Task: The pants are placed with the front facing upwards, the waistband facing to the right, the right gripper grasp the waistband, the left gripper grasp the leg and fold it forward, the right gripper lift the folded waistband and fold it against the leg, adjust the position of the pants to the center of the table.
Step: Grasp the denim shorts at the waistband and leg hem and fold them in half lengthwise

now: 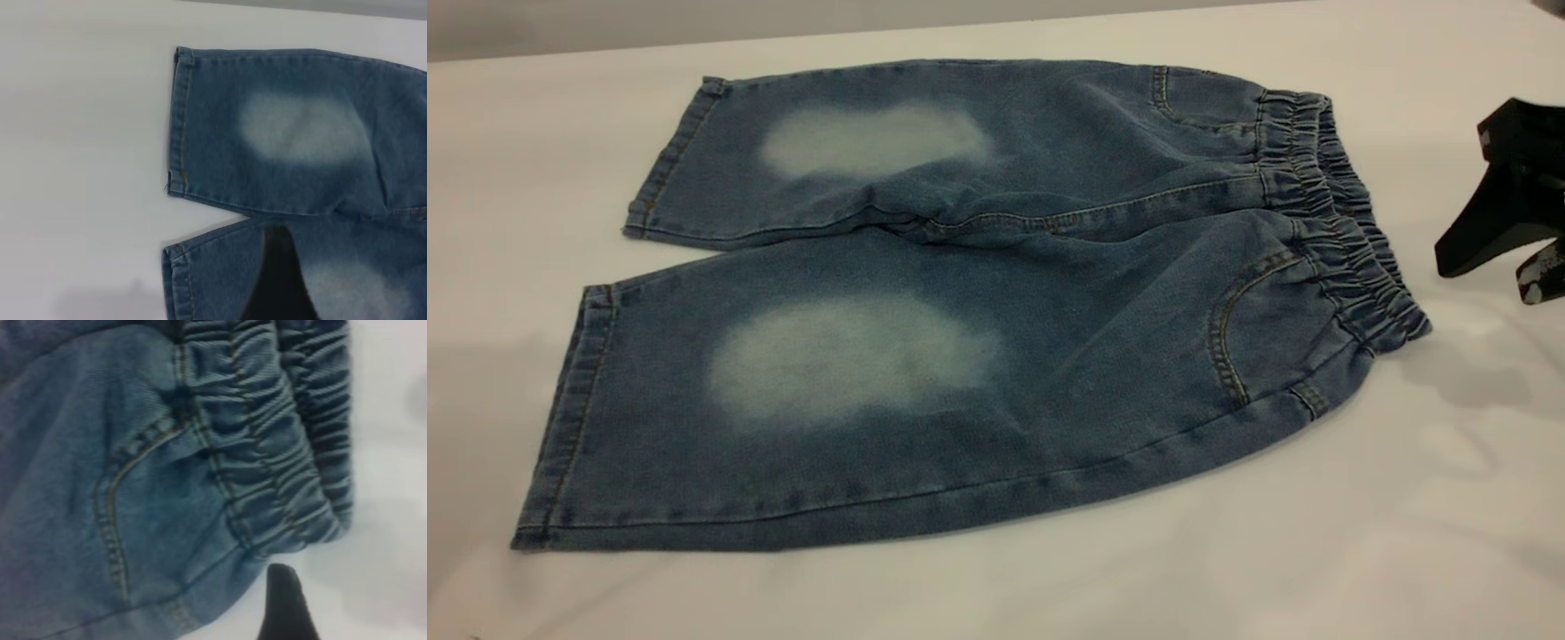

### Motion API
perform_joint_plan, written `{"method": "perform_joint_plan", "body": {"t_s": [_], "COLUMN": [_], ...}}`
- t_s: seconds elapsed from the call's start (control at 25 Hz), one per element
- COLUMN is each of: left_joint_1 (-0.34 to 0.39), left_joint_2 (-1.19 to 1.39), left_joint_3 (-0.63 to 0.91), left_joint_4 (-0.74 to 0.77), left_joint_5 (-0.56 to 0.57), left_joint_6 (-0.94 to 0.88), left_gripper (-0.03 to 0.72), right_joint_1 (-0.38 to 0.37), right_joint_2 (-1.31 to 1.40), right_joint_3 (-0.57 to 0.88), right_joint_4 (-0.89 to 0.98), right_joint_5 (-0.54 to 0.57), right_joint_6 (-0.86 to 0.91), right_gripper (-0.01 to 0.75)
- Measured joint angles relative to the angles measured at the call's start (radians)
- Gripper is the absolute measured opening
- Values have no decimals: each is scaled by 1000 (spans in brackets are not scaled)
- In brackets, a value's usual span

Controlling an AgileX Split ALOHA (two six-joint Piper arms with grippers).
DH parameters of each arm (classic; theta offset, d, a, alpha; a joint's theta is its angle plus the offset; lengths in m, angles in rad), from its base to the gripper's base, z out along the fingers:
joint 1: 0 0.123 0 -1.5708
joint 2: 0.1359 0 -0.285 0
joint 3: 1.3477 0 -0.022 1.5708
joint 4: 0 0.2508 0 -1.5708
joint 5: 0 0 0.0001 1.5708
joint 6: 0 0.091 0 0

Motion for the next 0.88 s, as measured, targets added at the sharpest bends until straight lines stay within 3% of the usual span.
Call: {"method": "perform_joint_plan", "body": {"t_s": [0.4,0.88], "left_joint_1": [0,0], "left_joint_2": [0,0], "left_joint_3": [0,0], "left_joint_4": [0,-18], "left_joint_5": [0,0], "left_joint_6": [0,-1], "left_gripper": [469,469], "right_joint_1": [0,0], "right_joint_2": [25,131], "right_joint_3": [0,-15], "right_joint_4": [-1,14], "right_joint_5": [-36,8], "right_joint_6": [-7,-84], "right_gripper": [401,564]}}
